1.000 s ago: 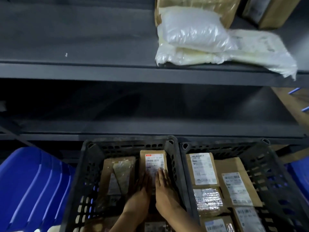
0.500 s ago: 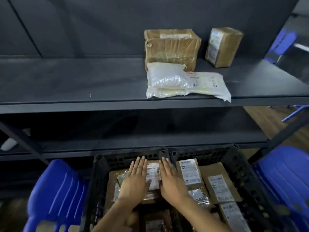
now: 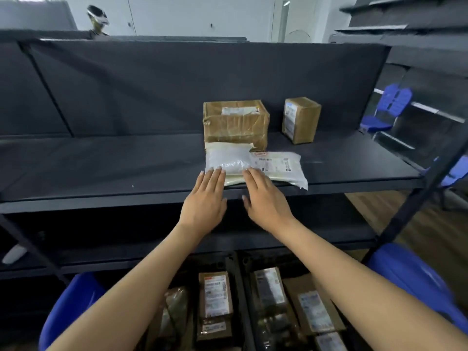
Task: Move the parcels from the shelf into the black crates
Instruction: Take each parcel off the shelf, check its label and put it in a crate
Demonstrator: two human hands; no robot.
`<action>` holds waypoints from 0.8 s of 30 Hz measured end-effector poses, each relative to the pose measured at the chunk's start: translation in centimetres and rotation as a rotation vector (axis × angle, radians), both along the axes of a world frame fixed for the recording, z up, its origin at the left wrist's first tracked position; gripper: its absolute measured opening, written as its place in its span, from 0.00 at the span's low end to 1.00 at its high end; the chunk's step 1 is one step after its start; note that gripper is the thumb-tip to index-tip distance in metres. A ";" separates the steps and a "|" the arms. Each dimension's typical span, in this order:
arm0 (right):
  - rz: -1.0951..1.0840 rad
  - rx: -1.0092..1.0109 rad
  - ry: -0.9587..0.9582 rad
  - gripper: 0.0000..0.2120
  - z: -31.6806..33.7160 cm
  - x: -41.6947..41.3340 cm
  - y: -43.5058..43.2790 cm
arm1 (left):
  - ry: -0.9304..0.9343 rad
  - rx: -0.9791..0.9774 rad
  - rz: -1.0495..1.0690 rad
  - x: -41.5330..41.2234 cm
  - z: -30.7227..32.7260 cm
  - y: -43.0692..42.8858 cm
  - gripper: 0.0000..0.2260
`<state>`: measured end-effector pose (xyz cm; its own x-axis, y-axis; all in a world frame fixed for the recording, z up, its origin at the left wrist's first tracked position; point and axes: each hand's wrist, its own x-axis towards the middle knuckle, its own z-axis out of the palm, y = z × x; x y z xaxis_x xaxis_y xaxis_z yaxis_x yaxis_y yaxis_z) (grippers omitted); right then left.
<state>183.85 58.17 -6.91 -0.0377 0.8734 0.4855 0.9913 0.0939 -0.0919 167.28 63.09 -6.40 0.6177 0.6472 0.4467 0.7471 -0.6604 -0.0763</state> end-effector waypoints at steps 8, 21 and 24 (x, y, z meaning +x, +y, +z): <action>0.076 -0.188 -0.024 0.30 2.8 3.8 7.2 | 0.044 -0.043 0.088 4.8 2.1 6.0 0.30; 0.154 -0.228 -0.084 0.29 1.4 5.5 11.0 | 0.132 -0.109 0.203 6.8 0.8 9.9 0.29; 0.167 -0.195 -0.071 0.27 2.0 5.6 10.8 | 0.116 -0.055 0.204 6.5 1.0 9.8 0.27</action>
<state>189.45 68.99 -4.86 -0.2171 0.9289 0.2999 0.9682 0.2440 -0.0547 173.80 72.94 -5.43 0.5170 0.7852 0.3408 0.8537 -0.5022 -0.1379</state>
